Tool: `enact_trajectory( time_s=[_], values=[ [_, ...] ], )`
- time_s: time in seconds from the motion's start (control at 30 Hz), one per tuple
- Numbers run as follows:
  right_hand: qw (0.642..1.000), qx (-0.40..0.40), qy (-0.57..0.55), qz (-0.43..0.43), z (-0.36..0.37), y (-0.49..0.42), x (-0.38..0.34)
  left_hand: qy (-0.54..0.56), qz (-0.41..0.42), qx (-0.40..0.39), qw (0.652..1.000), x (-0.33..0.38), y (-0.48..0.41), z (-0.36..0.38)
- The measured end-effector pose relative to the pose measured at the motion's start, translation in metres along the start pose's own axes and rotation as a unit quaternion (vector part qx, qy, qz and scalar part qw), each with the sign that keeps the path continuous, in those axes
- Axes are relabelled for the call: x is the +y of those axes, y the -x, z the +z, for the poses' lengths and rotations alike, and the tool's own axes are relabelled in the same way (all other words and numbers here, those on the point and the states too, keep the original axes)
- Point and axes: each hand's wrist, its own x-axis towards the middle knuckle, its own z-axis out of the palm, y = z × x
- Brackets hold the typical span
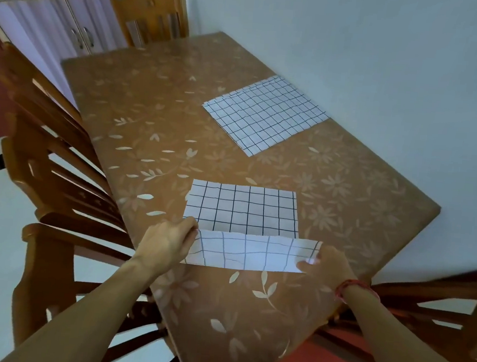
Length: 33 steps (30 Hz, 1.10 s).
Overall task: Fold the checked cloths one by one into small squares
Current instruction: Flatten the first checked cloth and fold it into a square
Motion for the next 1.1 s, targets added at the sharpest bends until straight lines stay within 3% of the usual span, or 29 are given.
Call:
enact_trajectory(
  time_s=[0.2, 0.4, 0.67, 0.9, 1.1],
  values=[
    [0.998, 0.049, -0.036, 0.017, 0.004, -0.026, 0.007, -0.018, 0.016, 0.054, 0.998, -0.005, -0.041, 0.004],
    [0.986, 0.074, -0.104, 0.106, 0.006, -0.065, 0.004, -0.048, 0.065, 0.077, 0.994, -0.005, -0.066, 0.026],
    [0.971, 0.109, -0.169, 0.128, 0.014, -0.111, 0.003, -0.064, 0.071, -0.032, 0.995, 0.014, -0.045, 0.070],
    [0.977, 0.109, -0.135, 0.124, 0.014, -0.138, -0.009, -0.073, 0.090, -0.110, 0.987, 0.021, -0.014, 0.109],
    [0.971, 0.126, -0.173, 0.106, 0.017, -0.134, -0.015, -0.104, 0.101, -0.142, 0.979, 0.022, -0.004, 0.122]
  ],
)
